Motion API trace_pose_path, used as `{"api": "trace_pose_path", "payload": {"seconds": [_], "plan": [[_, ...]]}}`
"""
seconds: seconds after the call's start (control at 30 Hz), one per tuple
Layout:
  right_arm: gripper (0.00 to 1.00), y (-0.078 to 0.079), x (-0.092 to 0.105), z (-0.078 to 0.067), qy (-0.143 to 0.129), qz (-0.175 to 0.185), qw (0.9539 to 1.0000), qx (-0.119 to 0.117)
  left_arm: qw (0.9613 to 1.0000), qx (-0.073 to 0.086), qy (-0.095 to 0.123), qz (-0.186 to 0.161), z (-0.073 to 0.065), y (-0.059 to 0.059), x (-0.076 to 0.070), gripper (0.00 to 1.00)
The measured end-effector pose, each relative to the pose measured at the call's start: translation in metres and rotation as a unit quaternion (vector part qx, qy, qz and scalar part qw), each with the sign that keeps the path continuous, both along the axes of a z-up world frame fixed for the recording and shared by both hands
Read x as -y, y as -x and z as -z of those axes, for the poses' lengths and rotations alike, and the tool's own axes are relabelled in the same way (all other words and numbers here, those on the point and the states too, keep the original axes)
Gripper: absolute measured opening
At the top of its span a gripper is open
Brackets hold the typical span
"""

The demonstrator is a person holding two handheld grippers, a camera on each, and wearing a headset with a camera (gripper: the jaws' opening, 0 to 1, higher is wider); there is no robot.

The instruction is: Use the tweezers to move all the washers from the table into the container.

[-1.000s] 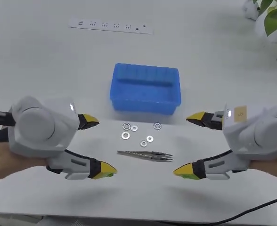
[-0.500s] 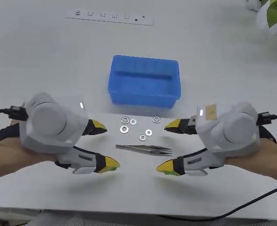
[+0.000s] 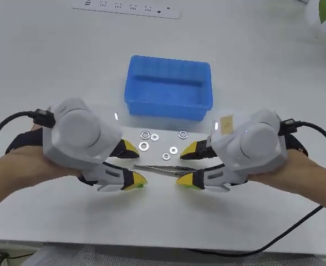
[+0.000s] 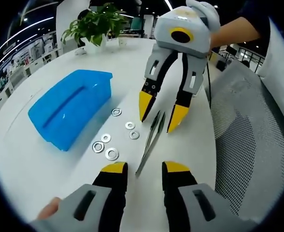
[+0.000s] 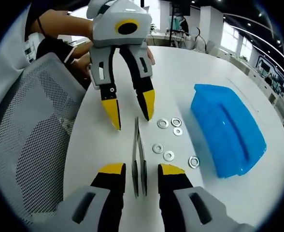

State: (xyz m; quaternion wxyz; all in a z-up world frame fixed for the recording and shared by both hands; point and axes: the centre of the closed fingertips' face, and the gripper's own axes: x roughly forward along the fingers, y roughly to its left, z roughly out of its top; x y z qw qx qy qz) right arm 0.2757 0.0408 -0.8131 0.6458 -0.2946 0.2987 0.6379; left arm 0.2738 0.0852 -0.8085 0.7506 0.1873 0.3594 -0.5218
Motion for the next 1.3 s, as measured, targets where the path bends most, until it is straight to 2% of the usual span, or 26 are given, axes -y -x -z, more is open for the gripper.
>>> {"api": "trace_pose_path", "payload": {"seconds": [0.1,0.13,0.37,0.53,0.57,0.73,0.87,0.93,0.97,1.0,1.13,1.2,1.3], "plan": [[0.23,0.003,0.000,0.002,0.004,-0.007,1.0000,-0.002,0.9998,0.001,-0.012,0.012,0.005,0.001,0.001,0.31],[0.22,0.003,-0.001,0.002,0.004,-0.009,1.0000,0.000,0.9998,0.008,-0.009,0.016,0.003,0.000,0.002,0.30],[0.17,0.002,-0.002,0.003,0.007,-0.020,0.9997,0.010,0.9996,-0.004,-0.018,0.022,0.005,-0.001,0.001,0.22],[0.12,-0.002,-0.003,0.004,0.014,-0.030,0.9992,0.021,0.9986,0.001,-0.032,0.043,0.005,-0.001,0.001,0.21],[0.12,-0.003,-0.003,0.004,0.015,-0.036,0.9988,0.029,0.9985,0.001,-0.033,0.045,0.005,0.000,0.002,0.20],[0.11,0.003,-0.004,0.004,0.014,-0.048,0.9984,0.027,0.9980,-0.009,-0.031,0.055,0.005,0.003,0.003,0.19],[0.10,0.004,-0.004,0.004,0.017,-0.053,0.9981,0.028,0.9978,-0.003,-0.036,0.056,0.005,0.001,0.003,0.15],[0.09,0.005,-0.004,0.004,0.016,-0.061,0.9975,0.031,0.9965,0.012,-0.049,0.067,0.006,0.000,0.002,0.08],[0.09,0.006,-0.004,0.004,0.016,-0.061,0.9975,0.031,0.9944,0.023,-0.063,0.082,0.007,0.001,-0.001,0.07],[0.09,0.006,-0.003,0.004,0.016,-0.061,0.9975,0.031,0.9949,0.020,-0.053,0.083,0.006,0.005,0.004,0.07],[0.08,0.006,-0.003,0.005,0.020,-0.059,0.9976,0.030,0.9956,0.005,-0.043,0.083,0.006,0.006,0.005,0.06],[0.07,0.006,-0.004,0.005,0.022,-0.058,0.9976,0.032,0.9949,0.006,-0.045,0.090,0.005,0.009,0.006,0.06],[0.07,0.007,-0.006,0.004,0.011,-0.072,0.9967,0.037,0.9923,0.021,-0.059,0.107,0.005,0.012,0.005,0.05]]}}
